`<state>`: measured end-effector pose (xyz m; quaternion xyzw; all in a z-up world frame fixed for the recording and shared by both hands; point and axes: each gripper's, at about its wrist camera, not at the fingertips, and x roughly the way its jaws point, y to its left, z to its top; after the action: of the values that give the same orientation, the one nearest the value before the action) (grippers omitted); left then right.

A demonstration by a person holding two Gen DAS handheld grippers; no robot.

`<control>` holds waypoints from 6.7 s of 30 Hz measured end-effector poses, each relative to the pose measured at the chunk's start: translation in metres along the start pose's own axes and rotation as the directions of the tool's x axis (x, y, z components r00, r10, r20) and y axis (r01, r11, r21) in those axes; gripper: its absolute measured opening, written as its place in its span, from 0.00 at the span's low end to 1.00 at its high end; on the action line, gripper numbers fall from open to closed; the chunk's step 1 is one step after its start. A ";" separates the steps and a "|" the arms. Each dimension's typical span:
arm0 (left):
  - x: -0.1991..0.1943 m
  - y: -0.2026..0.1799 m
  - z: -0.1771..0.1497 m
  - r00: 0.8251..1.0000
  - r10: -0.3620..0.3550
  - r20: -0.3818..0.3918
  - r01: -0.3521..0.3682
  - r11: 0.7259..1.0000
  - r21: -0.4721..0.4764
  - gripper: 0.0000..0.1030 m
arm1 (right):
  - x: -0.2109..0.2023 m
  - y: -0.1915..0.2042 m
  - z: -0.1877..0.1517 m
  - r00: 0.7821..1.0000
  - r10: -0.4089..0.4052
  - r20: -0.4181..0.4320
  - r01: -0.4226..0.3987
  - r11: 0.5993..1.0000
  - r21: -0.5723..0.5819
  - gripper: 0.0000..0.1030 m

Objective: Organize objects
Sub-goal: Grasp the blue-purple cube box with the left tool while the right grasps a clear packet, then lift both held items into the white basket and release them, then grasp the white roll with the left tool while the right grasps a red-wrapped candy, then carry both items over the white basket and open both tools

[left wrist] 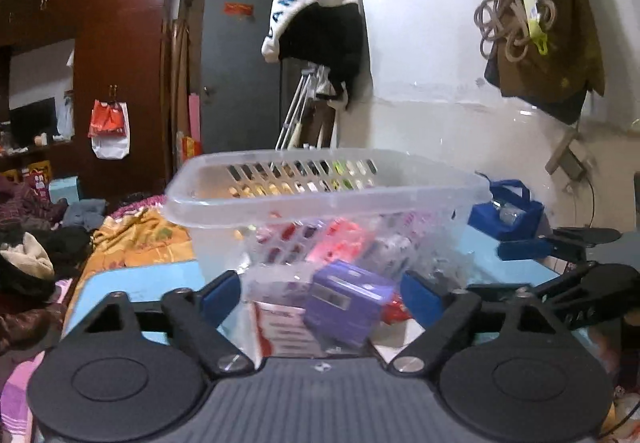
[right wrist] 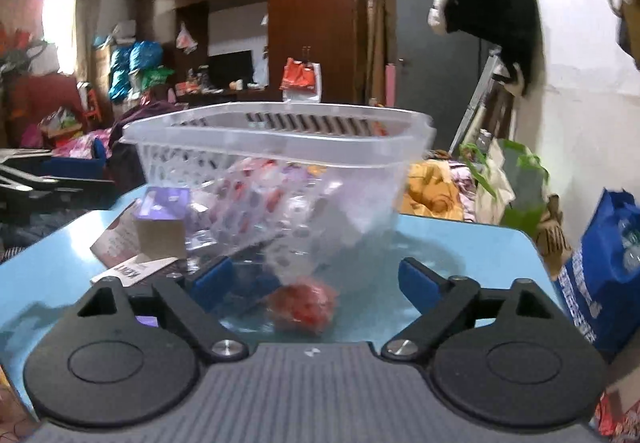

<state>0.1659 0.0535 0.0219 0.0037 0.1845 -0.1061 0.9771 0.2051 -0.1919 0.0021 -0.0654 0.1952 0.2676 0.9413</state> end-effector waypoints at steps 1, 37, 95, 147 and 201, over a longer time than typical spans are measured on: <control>0.002 -0.004 -0.002 1.000 0.003 -0.007 -0.003 1.000 0.003 0.75 | 0.003 0.005 0.001 1.000 0.009 -0.009 -0.009 1.000 -0.013 0.85; 0.011 -0.028 -0.024 0.993 0.040 0.112 -0.046 0.998 0.053 0.60 | -0.006 0.015 -0.007 0.996 0.035 0.086 -0.035 0.999 -0.001 0.44; 0.012 0.043 -0.009 0.997 0.031 -0.065 -0.038 0.993 -0.110 0.89 | 0.030 -0.023 0.020 0.987 -0.038 -0.158 0.053 0.994 0.092 1.00; -0.010 0.008 -0.048 0.998 0.046 -0.049 -0.046 0.999 -0.006 0.30 | 0.020 -0.020 -0.012 0.994 0.057 -0.097 -0.046 0.993 0.112 0.50; -0.031 0.016 0.024 0.982 -0.016 0.190 0.053 0.981 -0.189 0.85 | -0.030 0.013 0.031 0.978 0.060 0.202 -0.067 0.997 0.027 1.00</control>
<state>0.1496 0.0745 0.0547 -0.1045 0.1011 -0.1045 0.9838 0.1850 -0.1880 0.0420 -0.0160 0.1053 0.2993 0.9482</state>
